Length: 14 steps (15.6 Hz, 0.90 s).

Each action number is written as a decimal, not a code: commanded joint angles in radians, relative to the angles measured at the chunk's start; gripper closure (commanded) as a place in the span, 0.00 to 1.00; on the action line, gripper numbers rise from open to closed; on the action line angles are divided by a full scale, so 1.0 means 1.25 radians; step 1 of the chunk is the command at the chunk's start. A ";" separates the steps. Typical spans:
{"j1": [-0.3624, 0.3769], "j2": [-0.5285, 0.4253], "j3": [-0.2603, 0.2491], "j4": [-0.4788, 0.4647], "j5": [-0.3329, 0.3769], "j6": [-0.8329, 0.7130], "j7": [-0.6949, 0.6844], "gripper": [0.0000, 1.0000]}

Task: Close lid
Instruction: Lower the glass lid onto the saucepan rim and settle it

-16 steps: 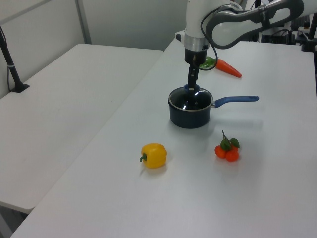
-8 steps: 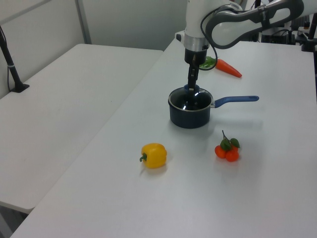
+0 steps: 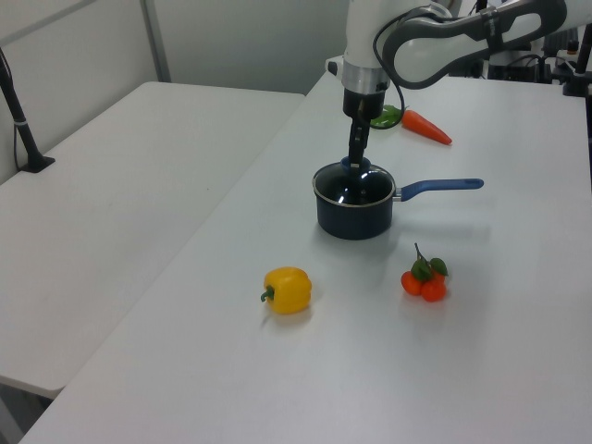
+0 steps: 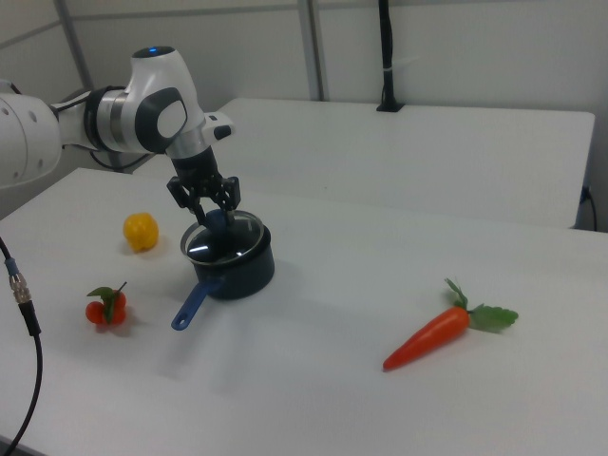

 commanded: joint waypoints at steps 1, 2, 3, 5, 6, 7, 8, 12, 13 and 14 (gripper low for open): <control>0.005 0.016 -0.004 0.018 0.014 0.022 -0.003 0.62; 0.004 0.017 -0.004 0.017 0.014 0.041 -0.003 0.62; 0.003 0.019 -0.005 0.017 0.014 0.050 -0.003 0.62; 0.001 0.020 -0.005 0.015 0.013 0.051 -0.006 0.62; 0.000 0.020 -0.005 0.015 0.014 0.050 -0.007 0.61; 0.000 0.020 -0.005 0.015 0.014 0.048 -0.007 0.61; -0.001 0.020 -0.005 0.015 0.015 0.045 -0.007 0.61; 0.000 0.013 -0.005 0.014 0.018 0.032 -0.009 0.61; -0.001 0.011 -0.005 0.015 0.018 0.014 -0.011 0.61; -0.001 0.011 -0.005 0.017 0.018 -0.007 -0.012 0.61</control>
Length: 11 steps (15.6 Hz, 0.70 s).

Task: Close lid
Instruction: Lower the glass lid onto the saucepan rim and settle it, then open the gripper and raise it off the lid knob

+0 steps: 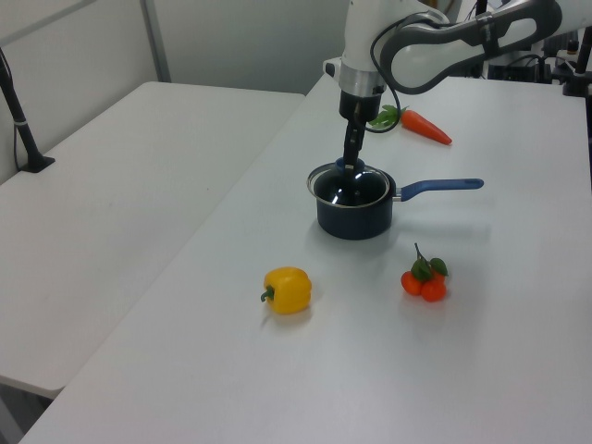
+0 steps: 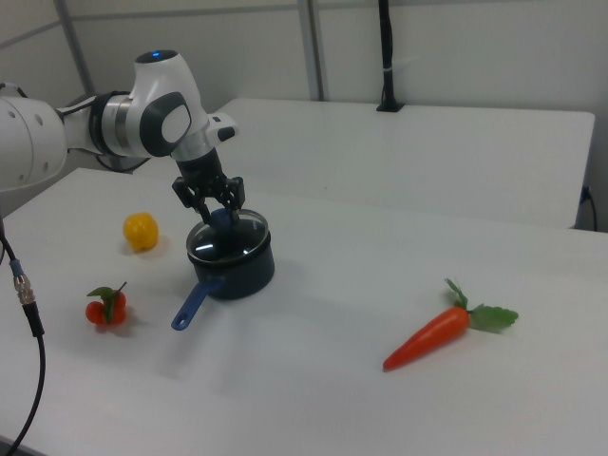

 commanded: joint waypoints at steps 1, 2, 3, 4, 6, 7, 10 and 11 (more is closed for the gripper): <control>0.003 -0.003 -0.005 0.016 0.017 -0.056 -0.012 0.61; 0.003 -0.004 -0.005 0.016 0.016 -0.059 -0.012 0.61; 0.003 -0.004 -0.005 0.016 0.016 -0.059 -0.012 0.61; 0.005 -0.004 -0.005 0.014 0.016 -0.059 -0.011 0.61; 0.005 -0.003 -0.005 0.013 0.016 -0.058 -0.011 0.61; 0.005 -0.003 -0.005 0.012 0.015 -0.055 -0.011 0.61; 0.003 -0.001 -0.005 0.011 0.015 -0.048 -0.011 0.57; 0.003 0.000 -0.005 0.011 0.014 -0.048 -0.012 0.56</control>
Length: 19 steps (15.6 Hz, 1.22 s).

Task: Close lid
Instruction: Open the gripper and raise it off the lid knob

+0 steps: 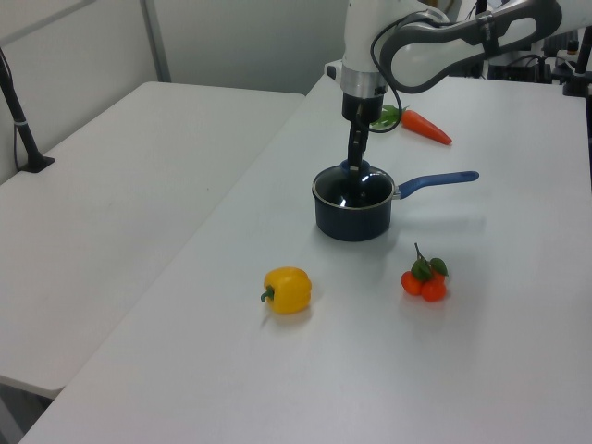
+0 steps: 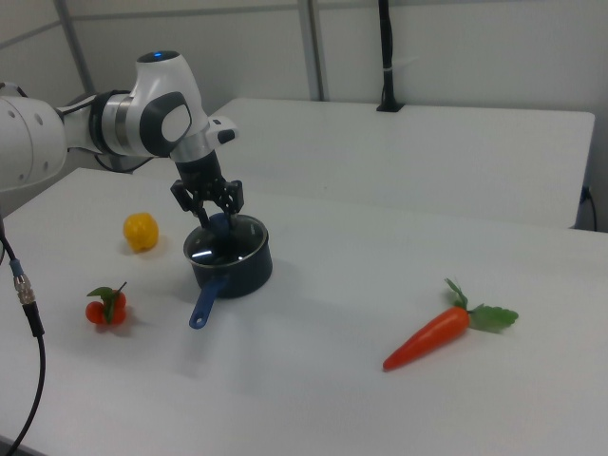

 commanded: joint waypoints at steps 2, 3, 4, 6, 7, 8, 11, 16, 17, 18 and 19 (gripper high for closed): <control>0.002 0.000 -0.005 0.007 0.010 -0.012 -0.012 0.41; 0.002 0.000 -0.005 0.007 0.010 -0.012 -0.012 0.41; 0.002 0.000 -0.005 0.007 0.010 -0.012 -0.012 0.41; 0.002 -0.001 -0.010 0.009 0.010 -0.012 -0.009 0.32; 0.001 -0.002 -0.011 0.007 0.010 -0.013 -0.008 0.22; 0.001 -0.002 -0.012 0.007 0.008 -0.013 -0.008 0.22; -0.005 -0.005 -0.013 0.009 0.008 -0.018 -0.007 0.22; -0.009 -0.067 -0.016 -0.017 -0.007 -0.026 0.086 0.00; -0.014 -0.093 -0.015 -0.029 -0.016 -0.030 0.113 0.00; -0.019 -0.116 -0.015 -0.040 -0.023 -0.050 0.128 0.00; -0.024 -0.138 -0.015 -0.043 -0.028 -0.083 0.133 0.00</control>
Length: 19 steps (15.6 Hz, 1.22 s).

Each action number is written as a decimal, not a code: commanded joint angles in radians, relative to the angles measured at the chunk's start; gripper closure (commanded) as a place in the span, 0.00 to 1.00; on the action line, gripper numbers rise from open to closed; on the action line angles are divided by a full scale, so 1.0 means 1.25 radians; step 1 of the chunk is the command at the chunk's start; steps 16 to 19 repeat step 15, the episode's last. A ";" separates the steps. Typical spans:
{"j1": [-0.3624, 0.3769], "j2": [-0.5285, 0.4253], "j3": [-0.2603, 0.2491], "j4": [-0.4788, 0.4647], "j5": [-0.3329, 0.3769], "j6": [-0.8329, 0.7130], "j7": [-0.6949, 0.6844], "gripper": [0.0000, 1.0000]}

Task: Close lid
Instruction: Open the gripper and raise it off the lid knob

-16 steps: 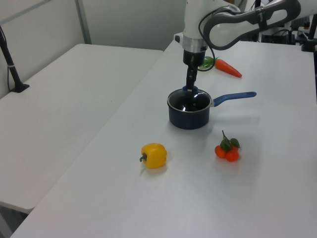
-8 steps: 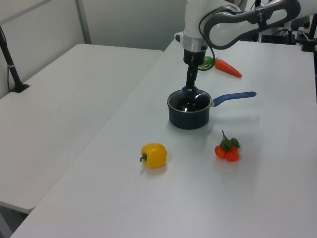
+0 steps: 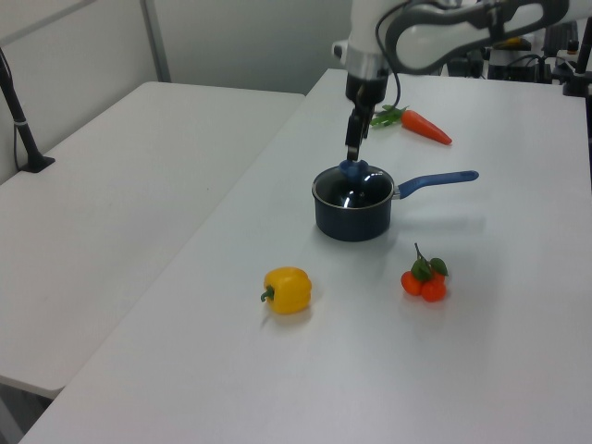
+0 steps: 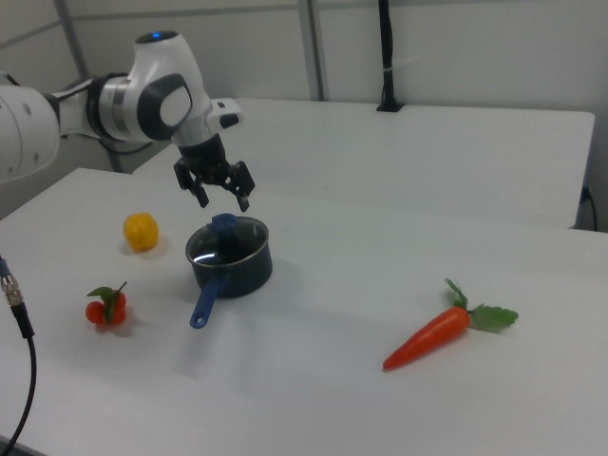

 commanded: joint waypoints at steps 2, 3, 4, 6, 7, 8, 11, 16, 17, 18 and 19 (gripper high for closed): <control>-0.022 -0.139 -0.004 -0.051 -0.019 -0.150 0.052 0.00; -0.032 -0.165 -0.004 -0.056 -0.019 -0.180 0.048 0.00; -0.038 -0.192 -0.004 -0.072 -0.019 -0.199 0.047 0.00; -0.048 -0.254 -0.004 -0.115 -0.021 -0.224 0.045 0.00; -0.052 -0.285 -0.004 -0.137 -0.021 -0.236 0.042 0.00; -0.055 -0.311 -0.004 -0.154 -0.023 -0.241 0.041 0.00; -0.065 -0.367 -0.004 -0.203 -0.027 -0.251 0.033 0.00; -0.068 -0.376 -0.004 -0.202 -0.038 -0.298 0.004 0.00; -0.068 -0.376 -0.004 -0.202 -0.038 -0.298 0.004 0.00; -0.068 -0.376 -0.004 -0.202 -0.038 -0.298 0.004 0.00; -0.068 -0.376 -0.004 -0.202 -0.038 -0.298 0.004 0.00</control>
